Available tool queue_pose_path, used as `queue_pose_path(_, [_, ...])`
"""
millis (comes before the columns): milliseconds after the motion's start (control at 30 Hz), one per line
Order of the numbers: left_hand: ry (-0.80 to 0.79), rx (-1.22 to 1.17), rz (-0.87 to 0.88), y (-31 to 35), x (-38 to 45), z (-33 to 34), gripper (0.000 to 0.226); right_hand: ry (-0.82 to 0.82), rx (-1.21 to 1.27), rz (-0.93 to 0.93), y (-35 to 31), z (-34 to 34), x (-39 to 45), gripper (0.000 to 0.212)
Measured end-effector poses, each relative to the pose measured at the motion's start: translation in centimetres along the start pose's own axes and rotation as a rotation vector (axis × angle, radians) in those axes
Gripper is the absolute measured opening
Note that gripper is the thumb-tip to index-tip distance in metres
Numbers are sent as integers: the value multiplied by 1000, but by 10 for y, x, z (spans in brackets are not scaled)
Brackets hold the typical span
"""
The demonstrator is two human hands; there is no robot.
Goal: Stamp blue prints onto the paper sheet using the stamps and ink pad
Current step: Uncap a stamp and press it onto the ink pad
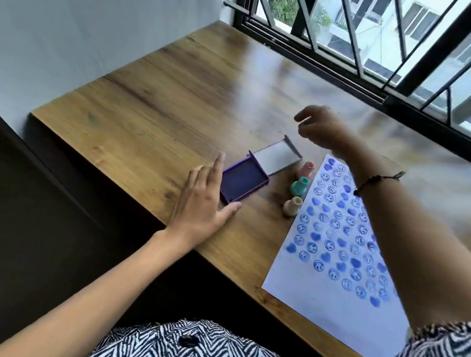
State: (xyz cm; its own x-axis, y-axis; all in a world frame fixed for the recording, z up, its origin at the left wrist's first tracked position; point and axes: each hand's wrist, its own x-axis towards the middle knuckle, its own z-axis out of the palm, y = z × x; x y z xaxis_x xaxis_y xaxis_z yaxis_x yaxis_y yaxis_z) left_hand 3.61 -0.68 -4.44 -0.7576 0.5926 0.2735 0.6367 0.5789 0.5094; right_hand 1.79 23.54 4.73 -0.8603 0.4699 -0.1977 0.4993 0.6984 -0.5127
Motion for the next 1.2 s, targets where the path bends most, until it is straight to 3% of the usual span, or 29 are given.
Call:
queue_pose_path(100, [50,-51,13,2,0,0,76,167,-258,-81,-2,-1,-26,22])
queue_pose_path(267, [106,-174,14,14,-6,-3,52,-19,-270,-6,-1,19,-100,35])
queue_pose_path(333, [122,-217,9,19,-9,-4,45,-69,-306,3,3,38,-118,29])
queue_pose_path(400, [129,-273,0,23,-11,-6,37,-5,-315,-2,6,53,-125,20])
queue_pose_path(467, [106,-405,-61,25,-13,-7,29,128,-237,-41,8,63,-129,13])
queue_pose_path(567, [-35,-807,-297,29,-14,-7,27,239,87,-109,2,72,-135,6])
queue_pose_path(700, [-53,-1003,-442,32,-14,-7,17,173,505,-67,-8,85,-138,8])
queue_pose_path(800, [-68,-1082,-477,30,-15,-13,16,123,640,-33,-13,92,-137,13])
queue_pose_path(1000, [-22,-1004,-459,20,-16,-15,12,13,764,-37,-20,98,-136,10])
queue_pose_path(1200, [17,-1170,-565,22,-11,-16,10,203,513,-179,-24,99,-129,9])
